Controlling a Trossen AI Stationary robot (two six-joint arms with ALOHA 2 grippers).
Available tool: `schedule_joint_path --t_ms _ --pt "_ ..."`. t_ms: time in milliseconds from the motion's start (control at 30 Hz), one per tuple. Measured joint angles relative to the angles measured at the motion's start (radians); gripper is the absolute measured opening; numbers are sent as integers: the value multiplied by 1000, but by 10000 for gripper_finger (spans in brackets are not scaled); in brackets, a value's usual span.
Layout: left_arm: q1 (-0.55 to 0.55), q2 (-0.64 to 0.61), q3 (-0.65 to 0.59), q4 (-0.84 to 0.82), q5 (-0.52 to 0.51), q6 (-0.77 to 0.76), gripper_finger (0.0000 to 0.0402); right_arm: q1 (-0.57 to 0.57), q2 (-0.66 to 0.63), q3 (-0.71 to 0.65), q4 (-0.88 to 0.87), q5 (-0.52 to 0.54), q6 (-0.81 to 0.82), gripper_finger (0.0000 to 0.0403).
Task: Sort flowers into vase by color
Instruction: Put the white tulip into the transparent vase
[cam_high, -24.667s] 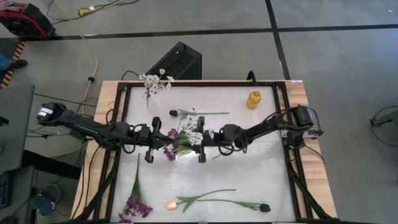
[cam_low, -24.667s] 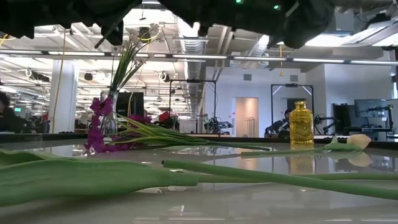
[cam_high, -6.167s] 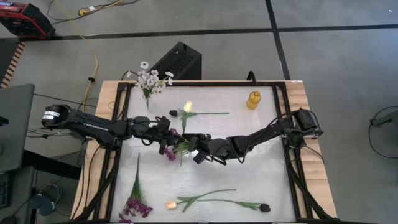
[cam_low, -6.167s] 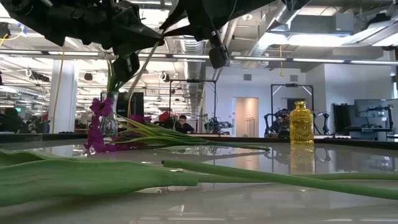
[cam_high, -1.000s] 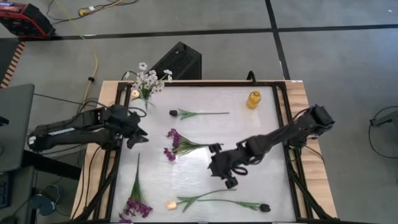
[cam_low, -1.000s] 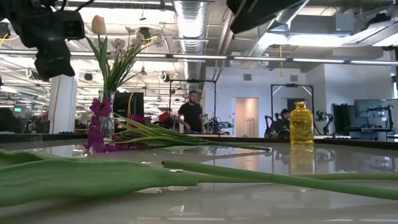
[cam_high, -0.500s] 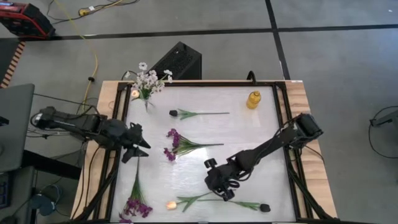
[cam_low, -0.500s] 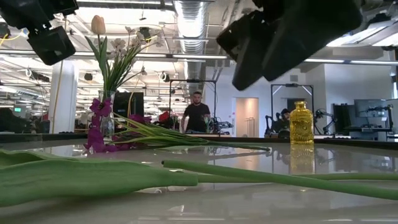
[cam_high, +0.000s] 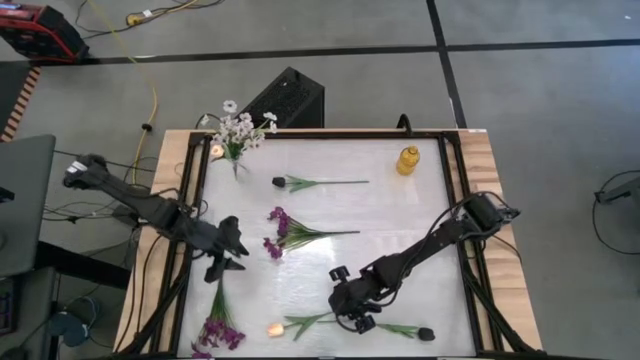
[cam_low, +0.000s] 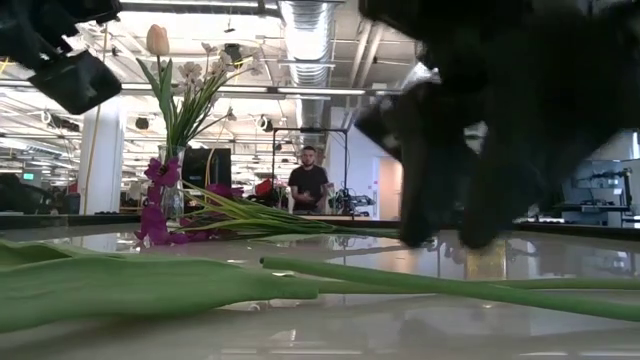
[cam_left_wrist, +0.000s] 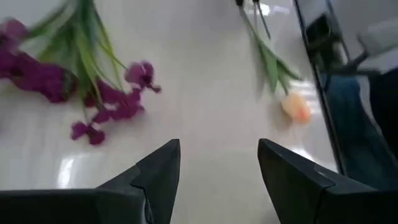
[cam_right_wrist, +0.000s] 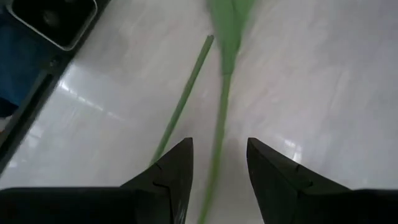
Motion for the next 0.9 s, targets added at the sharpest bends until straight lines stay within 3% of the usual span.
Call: schedule_joint_path --t_ms 200,300,600,767,900 --pt "-65 107 0 91 -2 8 203 11 56 3 45 15 37 175" --pt "-92 152 0 99 -25 7 203 26 74 5 36 90 34 163" --pt "-163 243 0 152 -79 -15 203 75 69 4 -17 195 -44 18" --pt "-174 244 0 214 -98 -4 203 51 9 -4 -52 237 -43 17" --pt "-175 243 0 276 -135 21 203 2 -71 -3 -76 377 -31 16"
